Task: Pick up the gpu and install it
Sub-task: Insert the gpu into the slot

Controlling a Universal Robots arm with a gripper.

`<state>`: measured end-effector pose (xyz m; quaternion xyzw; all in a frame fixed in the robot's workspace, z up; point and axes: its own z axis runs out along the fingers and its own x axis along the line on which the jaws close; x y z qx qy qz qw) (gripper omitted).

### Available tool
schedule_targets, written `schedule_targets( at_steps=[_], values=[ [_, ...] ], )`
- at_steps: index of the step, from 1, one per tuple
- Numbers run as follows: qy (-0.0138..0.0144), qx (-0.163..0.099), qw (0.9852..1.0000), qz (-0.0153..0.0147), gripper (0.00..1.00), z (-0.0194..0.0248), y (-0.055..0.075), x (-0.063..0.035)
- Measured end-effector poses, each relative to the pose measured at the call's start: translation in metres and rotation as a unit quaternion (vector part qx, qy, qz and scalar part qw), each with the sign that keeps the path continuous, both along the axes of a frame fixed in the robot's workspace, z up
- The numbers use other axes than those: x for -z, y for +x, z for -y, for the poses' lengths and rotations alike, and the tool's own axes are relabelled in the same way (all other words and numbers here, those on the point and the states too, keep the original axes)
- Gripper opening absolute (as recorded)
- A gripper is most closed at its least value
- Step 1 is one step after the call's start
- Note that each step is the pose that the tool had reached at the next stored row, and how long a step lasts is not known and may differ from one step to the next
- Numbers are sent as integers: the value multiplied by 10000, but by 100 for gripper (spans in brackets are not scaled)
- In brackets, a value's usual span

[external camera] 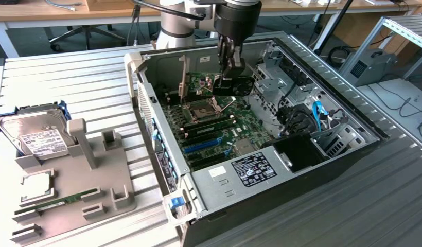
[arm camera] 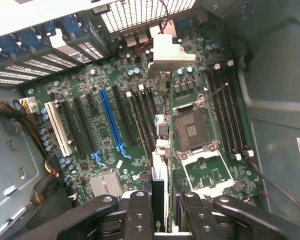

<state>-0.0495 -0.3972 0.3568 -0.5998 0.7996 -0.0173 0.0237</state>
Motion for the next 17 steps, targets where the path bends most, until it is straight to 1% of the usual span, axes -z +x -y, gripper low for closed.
schedule_targets(
  at_steps=[17],
  values=[
    [-3,-226,9997,0,26,0,0,0]
  ],
)
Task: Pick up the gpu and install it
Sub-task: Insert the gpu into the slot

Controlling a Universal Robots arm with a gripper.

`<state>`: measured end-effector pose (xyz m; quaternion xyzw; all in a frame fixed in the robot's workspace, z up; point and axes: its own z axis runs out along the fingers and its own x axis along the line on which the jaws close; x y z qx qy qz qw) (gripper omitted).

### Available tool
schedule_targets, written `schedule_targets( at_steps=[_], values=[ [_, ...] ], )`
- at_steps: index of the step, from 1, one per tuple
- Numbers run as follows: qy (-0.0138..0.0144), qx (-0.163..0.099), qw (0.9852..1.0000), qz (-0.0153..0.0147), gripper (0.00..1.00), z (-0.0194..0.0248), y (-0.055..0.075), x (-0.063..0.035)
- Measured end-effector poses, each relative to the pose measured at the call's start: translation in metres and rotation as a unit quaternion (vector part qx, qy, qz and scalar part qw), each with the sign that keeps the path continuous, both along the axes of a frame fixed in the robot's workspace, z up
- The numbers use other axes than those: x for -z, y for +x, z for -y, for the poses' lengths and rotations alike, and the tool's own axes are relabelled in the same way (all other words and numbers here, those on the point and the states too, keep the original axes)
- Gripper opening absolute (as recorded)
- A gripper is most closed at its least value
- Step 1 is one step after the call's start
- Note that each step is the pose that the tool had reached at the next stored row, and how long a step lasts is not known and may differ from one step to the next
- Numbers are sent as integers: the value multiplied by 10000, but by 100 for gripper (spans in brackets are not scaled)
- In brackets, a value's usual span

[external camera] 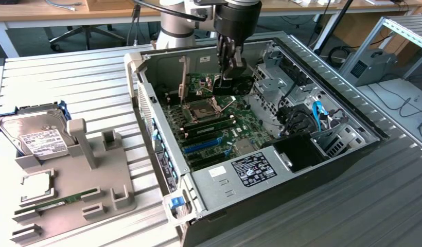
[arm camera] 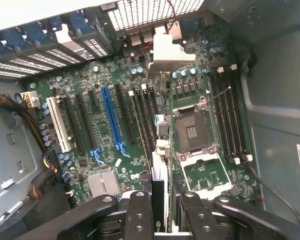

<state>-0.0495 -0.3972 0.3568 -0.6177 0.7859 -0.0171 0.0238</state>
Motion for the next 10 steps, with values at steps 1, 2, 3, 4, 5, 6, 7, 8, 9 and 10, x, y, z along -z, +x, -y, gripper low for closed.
schedule_targets(
  at_steps=[1,2,3,4,5,6,7,8,9,10],
  values=[
    [0,-12,10000,0,26,0,0,0],
    [0,-25,10000,0,26,0,0,0],
    [0,-37,10000,0,26,0,0,0],
    [0,-49,10000,0,26,0,0,0],
    [0,-61,10000,0,26,0,0,0],
    [-1,-73,10000,0,26,0,0,0],
    [-1,-86,10000,0,26,0,0,0],
    [-1,-98,10000,0,26,0,0,0],
    [-1,-108,9999,0,26,0,0,0],
    [-1,-122,9999,0,26,0,0,0]
  ],
)
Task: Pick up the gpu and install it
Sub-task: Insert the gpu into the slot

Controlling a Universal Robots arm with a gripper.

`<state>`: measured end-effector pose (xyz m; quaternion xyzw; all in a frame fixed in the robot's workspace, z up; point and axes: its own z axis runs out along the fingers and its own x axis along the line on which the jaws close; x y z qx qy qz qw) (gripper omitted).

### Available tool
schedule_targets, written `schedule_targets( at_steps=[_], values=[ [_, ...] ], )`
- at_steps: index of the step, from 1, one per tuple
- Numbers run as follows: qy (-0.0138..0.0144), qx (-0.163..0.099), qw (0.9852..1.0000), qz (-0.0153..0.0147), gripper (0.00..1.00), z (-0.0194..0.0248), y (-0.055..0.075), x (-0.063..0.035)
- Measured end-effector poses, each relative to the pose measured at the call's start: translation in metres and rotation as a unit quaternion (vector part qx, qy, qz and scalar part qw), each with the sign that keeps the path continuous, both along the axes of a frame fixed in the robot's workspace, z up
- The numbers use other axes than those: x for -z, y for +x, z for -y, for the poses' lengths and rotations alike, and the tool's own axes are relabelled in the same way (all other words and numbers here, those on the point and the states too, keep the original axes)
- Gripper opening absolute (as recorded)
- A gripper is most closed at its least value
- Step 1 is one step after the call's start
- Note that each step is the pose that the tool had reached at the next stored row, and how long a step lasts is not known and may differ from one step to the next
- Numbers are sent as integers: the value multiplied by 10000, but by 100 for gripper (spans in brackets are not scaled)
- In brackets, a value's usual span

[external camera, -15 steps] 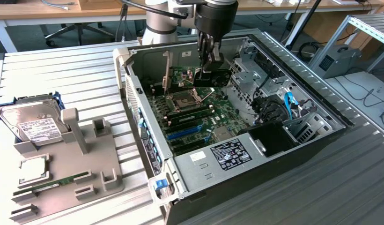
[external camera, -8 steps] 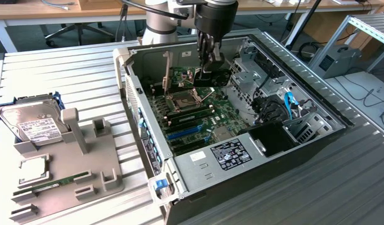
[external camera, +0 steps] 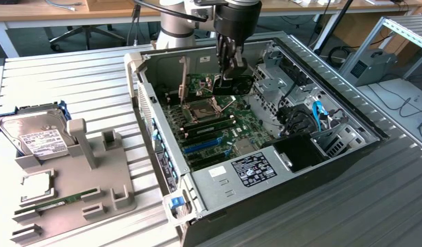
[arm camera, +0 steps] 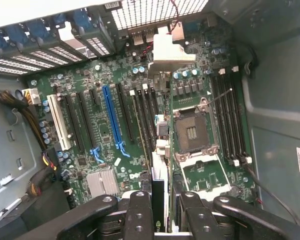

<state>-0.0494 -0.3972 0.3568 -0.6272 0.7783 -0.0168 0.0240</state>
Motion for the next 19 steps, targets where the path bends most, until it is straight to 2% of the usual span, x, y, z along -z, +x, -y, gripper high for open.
schedule_targets(
  at_steps=[19],
  values=[
    [-2,-266,9996,0,26,0,0,0]
  ],
)
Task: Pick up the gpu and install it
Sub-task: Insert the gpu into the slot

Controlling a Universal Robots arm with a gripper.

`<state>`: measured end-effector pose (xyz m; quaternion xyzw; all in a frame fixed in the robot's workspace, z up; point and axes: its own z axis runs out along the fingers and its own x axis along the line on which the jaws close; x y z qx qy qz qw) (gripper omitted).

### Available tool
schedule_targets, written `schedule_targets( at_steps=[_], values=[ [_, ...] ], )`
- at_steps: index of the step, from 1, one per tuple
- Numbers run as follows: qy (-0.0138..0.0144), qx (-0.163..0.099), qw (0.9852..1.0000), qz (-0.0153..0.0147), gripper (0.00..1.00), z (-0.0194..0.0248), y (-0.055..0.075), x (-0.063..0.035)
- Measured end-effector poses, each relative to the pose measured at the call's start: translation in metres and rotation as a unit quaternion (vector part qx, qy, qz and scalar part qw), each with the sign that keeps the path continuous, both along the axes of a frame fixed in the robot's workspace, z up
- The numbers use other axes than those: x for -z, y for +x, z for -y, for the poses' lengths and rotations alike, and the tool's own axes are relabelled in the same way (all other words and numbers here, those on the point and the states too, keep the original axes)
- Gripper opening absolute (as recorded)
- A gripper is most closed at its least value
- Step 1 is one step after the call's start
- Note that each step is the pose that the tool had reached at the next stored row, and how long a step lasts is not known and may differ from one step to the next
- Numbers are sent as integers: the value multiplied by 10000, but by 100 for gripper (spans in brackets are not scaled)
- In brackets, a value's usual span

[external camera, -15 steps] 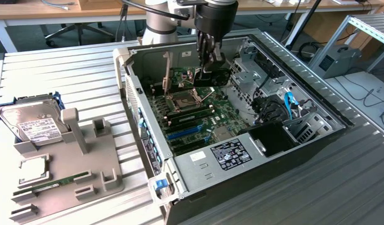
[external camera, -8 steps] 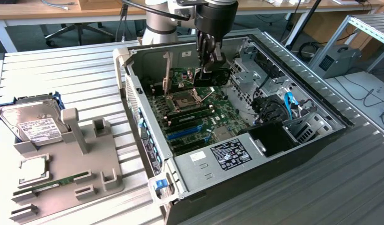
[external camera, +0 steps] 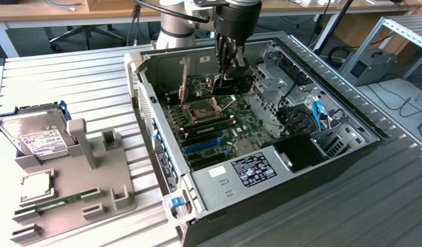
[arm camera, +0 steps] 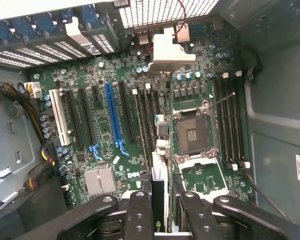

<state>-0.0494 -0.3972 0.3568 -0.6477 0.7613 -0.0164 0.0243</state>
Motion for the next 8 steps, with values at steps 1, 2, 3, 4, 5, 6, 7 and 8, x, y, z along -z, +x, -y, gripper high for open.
schedule_targets(
  at_steps=[1,2,3,4,5,6,7,8],
  values=[
    [0,-13,10000,0,26,0,0,0],
    [0,-25,10000,0,26,0,0,0],
    [0,-37,10000,0,26,0,0,0],
    [0,-49,10000,0,26,0,0,0],
    [-1,-61,10000,0,26,0,0,0],
    [-1,-73,10000,0,26,0,0,0],
    [-1,-85,10000,0,26,0,0,0],
    [-1,-99,10000,0,26,0,0,0]
  ],
)
